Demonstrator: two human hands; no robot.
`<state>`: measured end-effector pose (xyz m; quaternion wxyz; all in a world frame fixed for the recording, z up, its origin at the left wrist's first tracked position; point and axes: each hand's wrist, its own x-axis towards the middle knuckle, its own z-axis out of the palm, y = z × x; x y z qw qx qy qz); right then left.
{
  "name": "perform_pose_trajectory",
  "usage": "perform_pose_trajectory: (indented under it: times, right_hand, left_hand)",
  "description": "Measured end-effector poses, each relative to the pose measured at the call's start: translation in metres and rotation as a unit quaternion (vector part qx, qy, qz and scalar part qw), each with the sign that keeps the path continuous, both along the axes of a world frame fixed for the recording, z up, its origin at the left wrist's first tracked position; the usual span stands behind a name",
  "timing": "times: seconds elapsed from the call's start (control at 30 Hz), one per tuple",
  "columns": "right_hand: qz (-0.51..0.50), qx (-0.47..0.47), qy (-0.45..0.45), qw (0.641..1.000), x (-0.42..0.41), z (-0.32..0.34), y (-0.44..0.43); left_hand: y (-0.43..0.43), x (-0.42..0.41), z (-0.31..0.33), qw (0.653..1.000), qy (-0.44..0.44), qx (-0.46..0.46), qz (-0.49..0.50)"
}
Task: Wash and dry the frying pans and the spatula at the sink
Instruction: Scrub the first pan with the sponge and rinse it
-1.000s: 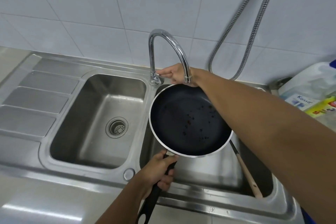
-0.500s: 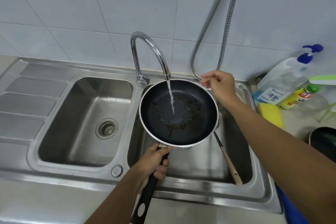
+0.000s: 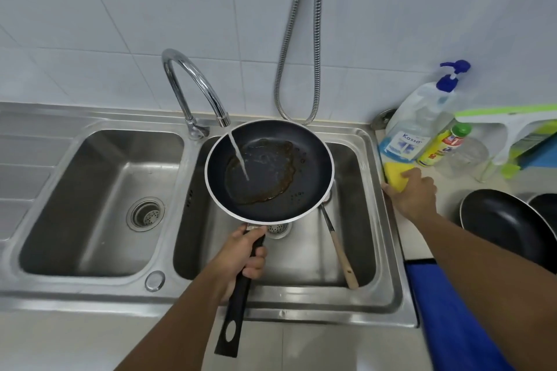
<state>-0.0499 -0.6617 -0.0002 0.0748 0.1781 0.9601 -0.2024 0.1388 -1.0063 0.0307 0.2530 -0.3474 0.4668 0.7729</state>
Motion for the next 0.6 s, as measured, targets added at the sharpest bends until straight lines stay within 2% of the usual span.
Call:
perform_pose_trajectory:
  times: [0.2,0.33,0.6]
  right_hand:
    - [-0.031,-0.048,0.019,0.998,0.007,0.001,0.004]
    - [-0.058,-0.137,0.111,0.983,0.018,0.015,-0.016]
    - [0.085,-0.255,0.195,0.943,0.041,0.035,-0.089]
  left_hand:
    - [0.002,0.002,0.002,1.000,-0.004,-0.008,0.004]
    - [0.002,0.006,0.005,1.000,0.000,-0.008,0.007]
    - [-0.004,0.012,0.006,1.000,0.007,-0.012,0.000]
